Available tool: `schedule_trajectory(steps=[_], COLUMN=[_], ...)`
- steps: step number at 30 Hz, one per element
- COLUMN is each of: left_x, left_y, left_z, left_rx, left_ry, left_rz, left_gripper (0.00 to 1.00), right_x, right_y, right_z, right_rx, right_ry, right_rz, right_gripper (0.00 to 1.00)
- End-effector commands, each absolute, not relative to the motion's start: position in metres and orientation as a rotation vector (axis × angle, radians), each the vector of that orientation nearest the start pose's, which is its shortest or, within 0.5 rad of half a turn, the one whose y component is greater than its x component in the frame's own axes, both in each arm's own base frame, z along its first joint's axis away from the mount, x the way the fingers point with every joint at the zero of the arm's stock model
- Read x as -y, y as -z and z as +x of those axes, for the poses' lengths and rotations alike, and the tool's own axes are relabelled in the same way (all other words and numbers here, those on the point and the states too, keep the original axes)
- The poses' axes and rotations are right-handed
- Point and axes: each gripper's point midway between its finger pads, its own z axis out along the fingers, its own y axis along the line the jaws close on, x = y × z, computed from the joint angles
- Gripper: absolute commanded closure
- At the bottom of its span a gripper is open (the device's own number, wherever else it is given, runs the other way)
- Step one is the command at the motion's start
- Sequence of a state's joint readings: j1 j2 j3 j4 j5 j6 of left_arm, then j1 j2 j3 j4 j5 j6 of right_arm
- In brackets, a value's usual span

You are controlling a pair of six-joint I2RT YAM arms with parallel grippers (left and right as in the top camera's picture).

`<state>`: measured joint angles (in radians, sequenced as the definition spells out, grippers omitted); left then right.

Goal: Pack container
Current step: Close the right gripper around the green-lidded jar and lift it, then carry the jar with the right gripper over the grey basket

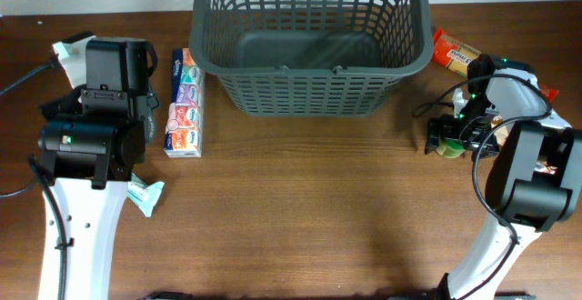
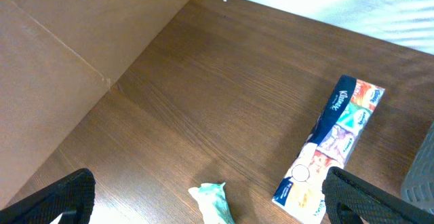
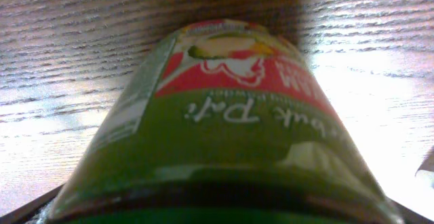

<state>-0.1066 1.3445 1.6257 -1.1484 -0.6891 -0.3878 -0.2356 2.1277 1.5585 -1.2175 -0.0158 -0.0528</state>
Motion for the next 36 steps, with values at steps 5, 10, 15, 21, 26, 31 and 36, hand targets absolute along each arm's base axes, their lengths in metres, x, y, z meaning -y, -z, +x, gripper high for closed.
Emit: schedule_trajectory(steps=[5, 10, 15, 21, 26, 31, 36], left_x=[-0.079, -0.079, -0.079, -0.079, -0.079, -0.079, -0.079], left_y=[-0.347, -0.347, -0.347, -0.347, -0.347, -0.347, -0.347], left_z=[0.32, 0.32, 0.32, 0.32, 0.32, 0.32, 0.32], left_rx=[-2.153, -2.153, -2.153, -2.153, -2.153, -2.153, -2.153], left_ry=[-0.586, -0.586, -0.586, -0.586, -0.586, -0.586, -0.586], left_rz=[-0.621, -0.621, -0.621, -0.621, -0.621, -0.621, -0.621], left_gripper=[0.01, 0.01, 0.01, 0.01, 0.01, 0.01, 0.01], right_x=[0.076, 0.077, 0.077, 0.077, 0.077, 0.077, 0.079], right_y=[-0.009, -0.009, -0.009, -0.009, -0.009, -0.009, -0.016], right_z=[0.337, 0.339, 0.339, 0.339, 0.339, 0.34, 0.348], right_rx=[-3.341, -3.333, -3.332, -3.333, -3.333, -3.33, -3.306], right_ry=[-0.073, -0.071, -0.071, -0.071, -0.072, -0.069, -0.061], right_rz=[0.313, 0.312, 0.312, 0.312, 0.313, 0.334, 0.353], right_gripper=[0.01, 0.01, 0.17, 0.42, 0.66, 0.92, 0.96])
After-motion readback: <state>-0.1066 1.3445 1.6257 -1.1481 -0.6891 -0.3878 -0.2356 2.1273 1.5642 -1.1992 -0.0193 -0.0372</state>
